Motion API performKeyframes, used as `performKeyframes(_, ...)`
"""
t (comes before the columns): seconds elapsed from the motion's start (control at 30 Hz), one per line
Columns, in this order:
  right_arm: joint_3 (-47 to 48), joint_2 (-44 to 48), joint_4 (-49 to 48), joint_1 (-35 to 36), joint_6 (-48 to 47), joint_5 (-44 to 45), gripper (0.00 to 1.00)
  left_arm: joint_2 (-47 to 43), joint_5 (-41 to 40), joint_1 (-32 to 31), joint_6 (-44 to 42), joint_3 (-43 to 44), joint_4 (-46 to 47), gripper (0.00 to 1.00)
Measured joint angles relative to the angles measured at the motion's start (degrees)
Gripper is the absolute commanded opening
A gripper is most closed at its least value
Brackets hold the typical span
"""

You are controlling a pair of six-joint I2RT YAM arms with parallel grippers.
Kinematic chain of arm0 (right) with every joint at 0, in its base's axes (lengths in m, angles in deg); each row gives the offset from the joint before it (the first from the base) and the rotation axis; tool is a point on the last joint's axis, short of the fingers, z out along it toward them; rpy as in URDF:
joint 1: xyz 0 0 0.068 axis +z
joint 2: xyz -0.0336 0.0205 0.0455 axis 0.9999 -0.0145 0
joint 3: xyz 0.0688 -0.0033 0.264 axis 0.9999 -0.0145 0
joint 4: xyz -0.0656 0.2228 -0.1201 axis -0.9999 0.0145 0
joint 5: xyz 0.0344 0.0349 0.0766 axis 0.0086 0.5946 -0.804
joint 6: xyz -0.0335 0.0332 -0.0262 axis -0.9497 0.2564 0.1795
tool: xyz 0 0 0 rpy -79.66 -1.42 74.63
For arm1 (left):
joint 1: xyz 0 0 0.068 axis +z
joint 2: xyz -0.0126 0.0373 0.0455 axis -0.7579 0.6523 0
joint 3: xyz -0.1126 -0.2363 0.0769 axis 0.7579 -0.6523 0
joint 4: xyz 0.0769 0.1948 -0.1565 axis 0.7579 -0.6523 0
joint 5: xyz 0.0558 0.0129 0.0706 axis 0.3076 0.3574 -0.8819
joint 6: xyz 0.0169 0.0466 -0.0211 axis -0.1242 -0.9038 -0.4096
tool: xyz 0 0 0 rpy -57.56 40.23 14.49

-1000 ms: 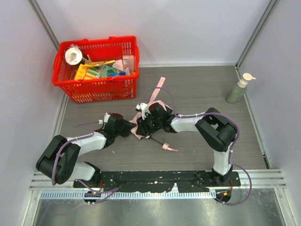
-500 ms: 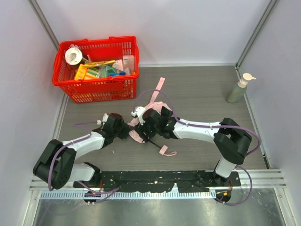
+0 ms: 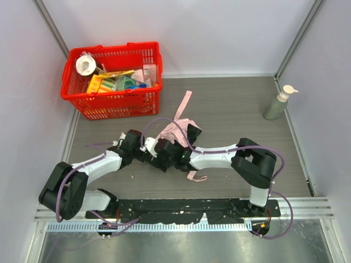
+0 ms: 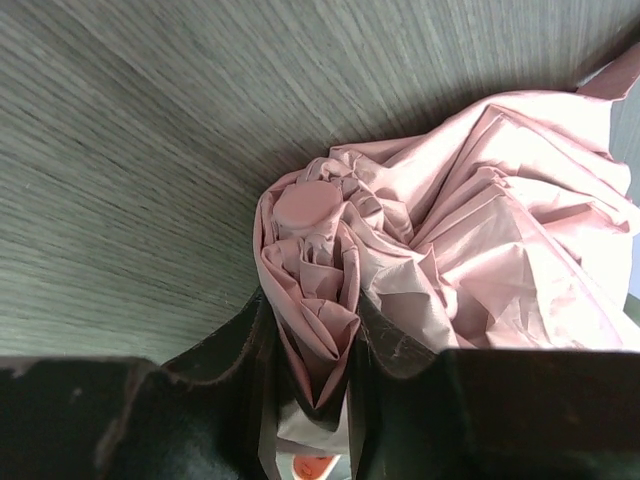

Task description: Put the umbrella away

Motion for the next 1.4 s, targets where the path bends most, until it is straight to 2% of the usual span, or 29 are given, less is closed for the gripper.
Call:
performKeyframes(0.13,0.1,-4.5,-3.4,1.4,-2.6,6.0,0.61,0.3,1.7,0.2,1.3,0.9,-2.1,0.0)
performKeyframes(0.17,0.5,-5.1,-4.0,1.9,-3.3,7.9,0.48,0.3,2.0,0.3,1.6,0.9,-2.2,0.0)
performKeyframes(0.23,0.5,-6.2,-5.7,3.0,-4.6,12.1,0.31,0.2,2.2,0.4,2.5,1.0,-2.6,0.0)
performKeyframes(0.27,0.3,-6.6,-6.5,3.6,-3.9,13.9,0.28,0.2,2.4,0.5,2.9,1.0,-3.1,0.0)
performKeyframes(0.3,0.0,-6.9,-7.2,3.9,-3.8,14.9,0.17,0.2,2.7,0.7,3.3,1.0,-3.6,0.0)
performKeyframes(0.37,-0.9,-7.0,-8.9,4.4,-3.9,16.4,0.01,0.1,3.0,0.8,3.9,1.0,-3.6,0.0)
performKeyframes(0.47,-1.3,-6.9,-9.9,4.5,-4.0,17.5,0.01,-0.6,3.0,0.7,4.2,1.3,-3.6,0.0)
performKeyframes(0.5,-1.3,-6.8,-9.9,4.2,-3.8,16.7,0.01,-0.7,2.9,0.7,4.2,1.3,-3.6,0.04)
performKeyframes(0.63,-1.7,-5.6,-10.1,0.5,-0.9,7.7,0.01,-1.9,1.1,0.8,3.0,1.3,-3.3,0.51)
performKeyframes(0.77,-4.3,-4.1,-14.9,-7.2,5.2,-8.6,0.01,-6.3,-0.7,0.6,-0.3,0.7,-3.9,0.95)
performKeyframes(0.8,-4.7,-4.1,-15.9,-9.1,6.6,-12.4,0.01,-7.7,-1.0,0.7,-1.1,0.2,-3.5,1.0)
performKeyframes(1.1,-5.2,-9.5,-24.4,-19.6,18.9,-41.3,0.01,-16.9,-1.9,1.4,-8.3,-8.7,3.8,1.0)
performKeyframes(1.23,-4.1,-13.2,-28.7,-21.9,24.2,-51.1,0.01,-16.4,-0.9,1.4,-9.6,-10.5,8.1,0.99)
performKeyframes(1.4,-3.6,-16.1,-32.4,-24.2,29.6,-58.5,0.01,-13.4,0.0,1.4,-9.6,-11.0,12.9,1.0)
